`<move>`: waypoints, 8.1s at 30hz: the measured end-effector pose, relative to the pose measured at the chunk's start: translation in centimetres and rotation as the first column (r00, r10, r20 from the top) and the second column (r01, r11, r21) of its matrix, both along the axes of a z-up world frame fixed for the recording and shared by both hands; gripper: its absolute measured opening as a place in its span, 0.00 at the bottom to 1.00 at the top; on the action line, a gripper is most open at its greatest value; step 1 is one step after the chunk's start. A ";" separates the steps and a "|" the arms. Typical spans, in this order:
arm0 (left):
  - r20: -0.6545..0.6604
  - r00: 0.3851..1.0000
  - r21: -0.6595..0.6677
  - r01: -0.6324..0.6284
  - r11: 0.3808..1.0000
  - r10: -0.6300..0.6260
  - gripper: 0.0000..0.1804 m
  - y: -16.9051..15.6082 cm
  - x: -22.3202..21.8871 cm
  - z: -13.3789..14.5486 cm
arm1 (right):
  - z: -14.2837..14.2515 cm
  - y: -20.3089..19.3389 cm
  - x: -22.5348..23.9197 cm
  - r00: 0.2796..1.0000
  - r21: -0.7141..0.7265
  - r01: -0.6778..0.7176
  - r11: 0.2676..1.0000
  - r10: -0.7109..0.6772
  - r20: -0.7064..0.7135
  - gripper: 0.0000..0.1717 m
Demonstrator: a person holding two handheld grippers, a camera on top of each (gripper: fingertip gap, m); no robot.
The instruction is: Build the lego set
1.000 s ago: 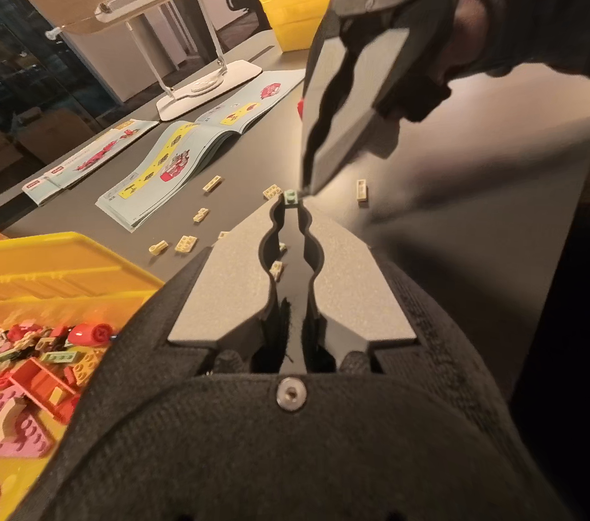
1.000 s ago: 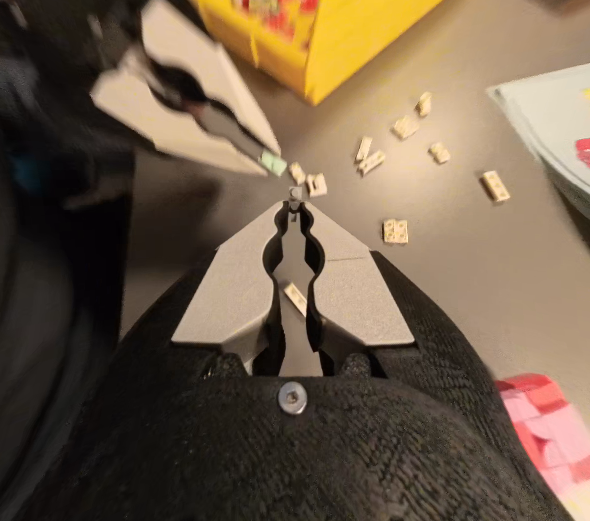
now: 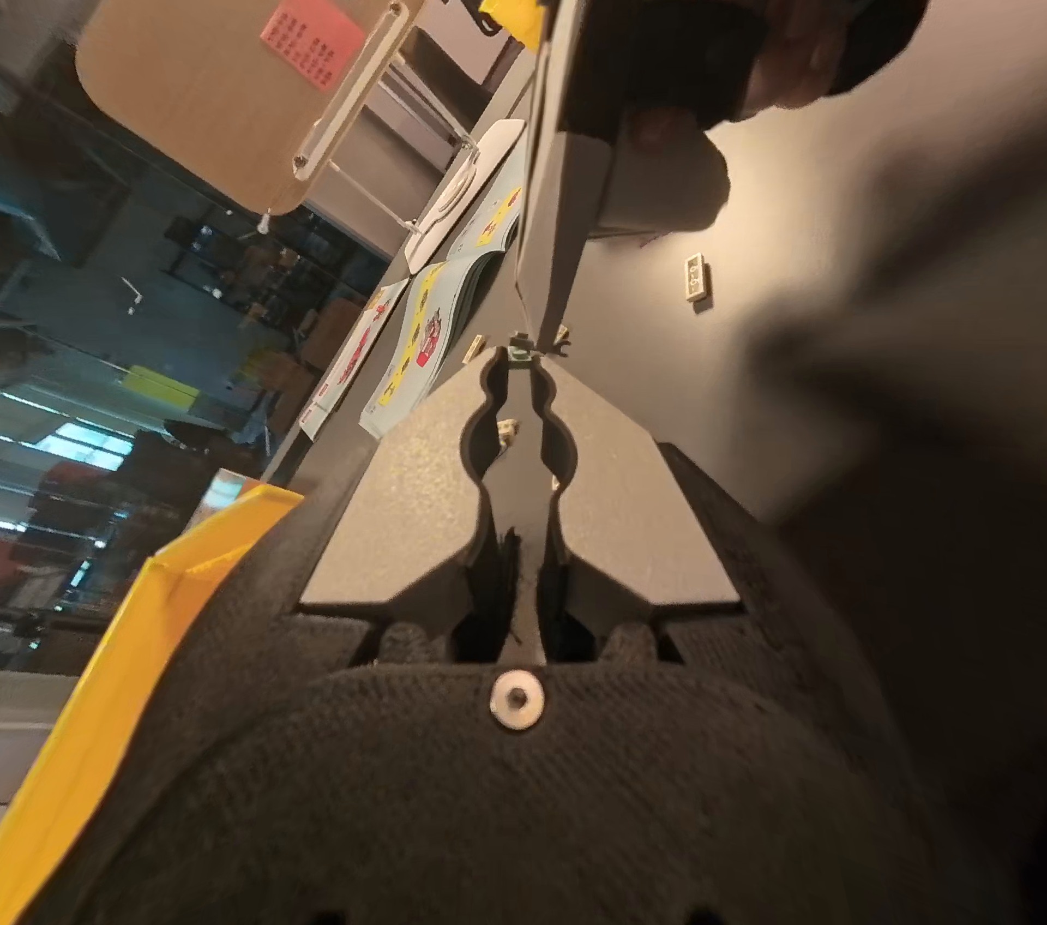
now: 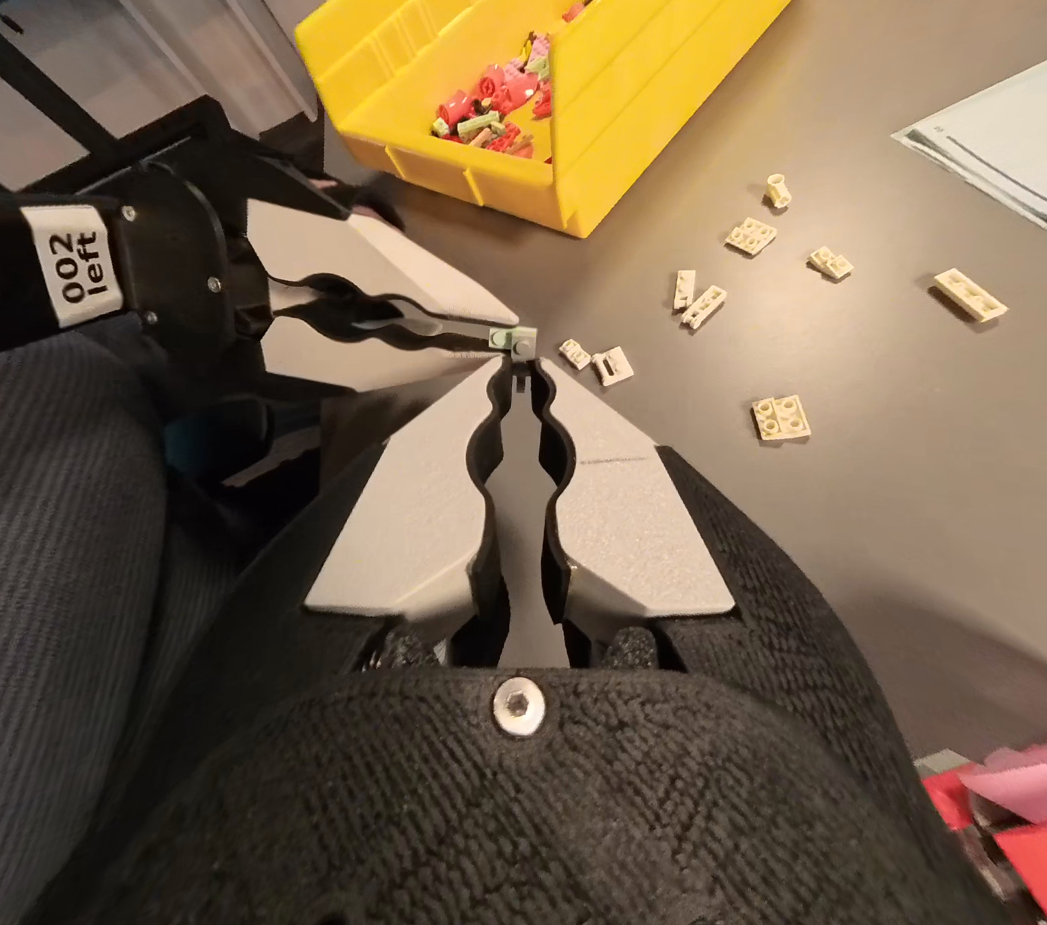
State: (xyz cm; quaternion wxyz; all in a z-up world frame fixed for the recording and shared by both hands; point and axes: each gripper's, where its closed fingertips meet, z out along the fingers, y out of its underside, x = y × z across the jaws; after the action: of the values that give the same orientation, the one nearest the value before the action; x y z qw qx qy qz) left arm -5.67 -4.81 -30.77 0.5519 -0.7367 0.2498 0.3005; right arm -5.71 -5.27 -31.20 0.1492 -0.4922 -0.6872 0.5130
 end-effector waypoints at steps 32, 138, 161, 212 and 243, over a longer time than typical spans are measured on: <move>-0.297 0.883 -0.214 0.310 0.926 -0.364 0.04 0.4 4.3 -1.7 | -0.3 -0.9 1.2 0.976 0.232 -0.219 0.948 0.217 0.033 0.00; 0.636 0.540 -0.524 -0.224 0.822 0.552 0.18 -19.3 -5.6 -6.0 | 6.3 9.5 1.2 0.577 0.172 0.651 0.739 -0.335 -0.745 0.00; 0.677 0.611 -0.457 -0.089 0.885 0.411 0.01 -8.0 -1.3 -5.7 | 6.0 9.2 1.0 0.597 0.189 0.634 0.750 -0.320 -0.736 0.00; 0.772 0.503 -0.453 0.010 0.891 0.387 0.04 -4.1 2.1 -1.3 | -0.7 -4.2 0.6 0.648 0.844 0.330 0.423 0.548 -0.529 0.08; 0.769 0.637 -0.018 -0.058 0.998 0.051 0.14 -0.8 2.7 4.0 | 7.1 2.4 1.4 0.733 -0.116 0.114 0.987 -0.163 -0.660 0.02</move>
State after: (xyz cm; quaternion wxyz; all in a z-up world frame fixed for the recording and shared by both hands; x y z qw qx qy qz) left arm -2.97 -5.56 -26.77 0.5994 -0.7995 -0.0318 -0.0236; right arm -4.31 -2.84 -24.07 0.4061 -0.3307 -0.5319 0.6654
